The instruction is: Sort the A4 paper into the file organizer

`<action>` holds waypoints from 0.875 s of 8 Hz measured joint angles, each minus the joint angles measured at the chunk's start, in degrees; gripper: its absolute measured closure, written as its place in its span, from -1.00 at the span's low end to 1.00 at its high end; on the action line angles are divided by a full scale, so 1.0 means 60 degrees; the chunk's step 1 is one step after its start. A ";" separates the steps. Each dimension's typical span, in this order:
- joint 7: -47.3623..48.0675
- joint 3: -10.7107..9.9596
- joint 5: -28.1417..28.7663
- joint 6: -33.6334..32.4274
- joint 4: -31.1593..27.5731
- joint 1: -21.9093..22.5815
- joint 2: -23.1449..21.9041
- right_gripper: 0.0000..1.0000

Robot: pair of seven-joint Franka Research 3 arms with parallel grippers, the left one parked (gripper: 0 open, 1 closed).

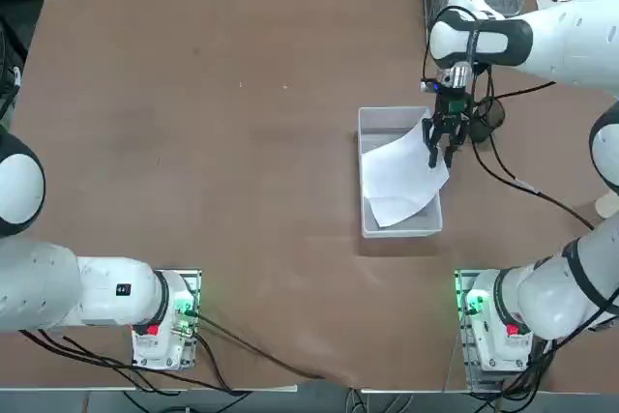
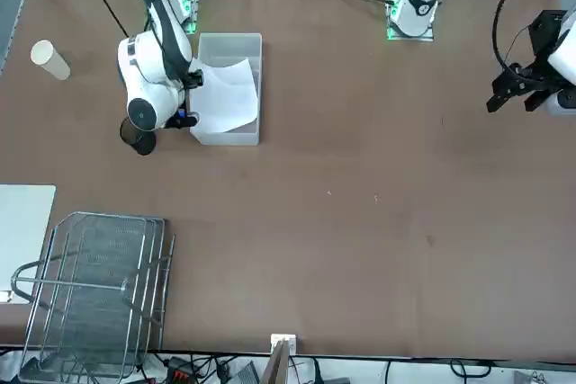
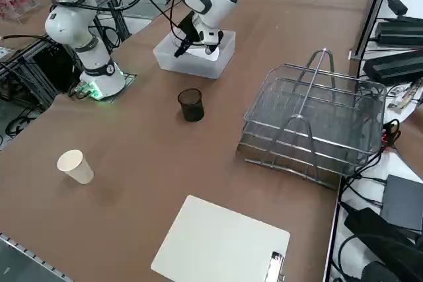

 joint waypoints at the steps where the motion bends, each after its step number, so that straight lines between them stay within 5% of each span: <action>1: 0.0000 -0.0005 0.0000 0.0000 0.0000 0.0000 0.0001 0.30; 7: 0.0000 -0.0091 0.0000 -0.0301 0.0206 -0.0015 0.0111 0.97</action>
